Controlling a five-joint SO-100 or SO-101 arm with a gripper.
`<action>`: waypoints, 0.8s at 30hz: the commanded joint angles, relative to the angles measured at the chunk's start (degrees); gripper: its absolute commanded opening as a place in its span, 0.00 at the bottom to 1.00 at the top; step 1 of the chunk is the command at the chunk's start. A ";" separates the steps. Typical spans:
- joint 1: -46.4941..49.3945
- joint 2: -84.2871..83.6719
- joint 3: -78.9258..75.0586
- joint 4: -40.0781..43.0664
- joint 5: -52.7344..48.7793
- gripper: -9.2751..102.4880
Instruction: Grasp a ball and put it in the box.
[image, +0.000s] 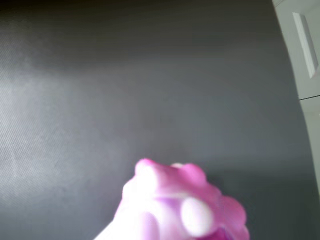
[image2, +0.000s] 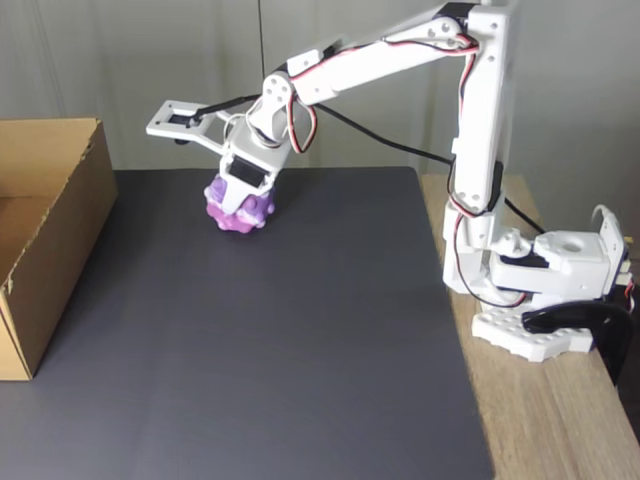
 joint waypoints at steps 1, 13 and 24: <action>-0.09 0.09 -0.09 0.00 0.18 0.09; -1.93 3.34 -0.88 0.79 -1.05 0.08; -4.04 8.44 -5.10 5.45 -2.64 0.08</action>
